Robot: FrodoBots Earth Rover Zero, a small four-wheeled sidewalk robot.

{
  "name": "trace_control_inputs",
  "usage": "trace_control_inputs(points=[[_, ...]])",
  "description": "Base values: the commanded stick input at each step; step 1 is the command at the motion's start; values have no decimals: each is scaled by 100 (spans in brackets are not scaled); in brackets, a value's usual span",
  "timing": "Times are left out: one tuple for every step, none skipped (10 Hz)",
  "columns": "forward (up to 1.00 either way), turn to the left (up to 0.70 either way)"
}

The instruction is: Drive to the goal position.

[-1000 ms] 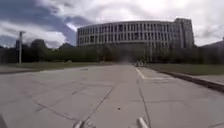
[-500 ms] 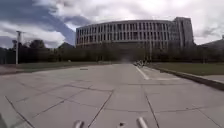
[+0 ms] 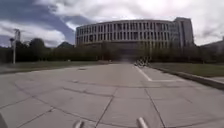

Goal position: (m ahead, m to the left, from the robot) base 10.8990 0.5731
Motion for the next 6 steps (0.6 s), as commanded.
trace_control_inputs(points=[[70,0],[70,0],[70,0],[70,0],[70,0],[70,0]])
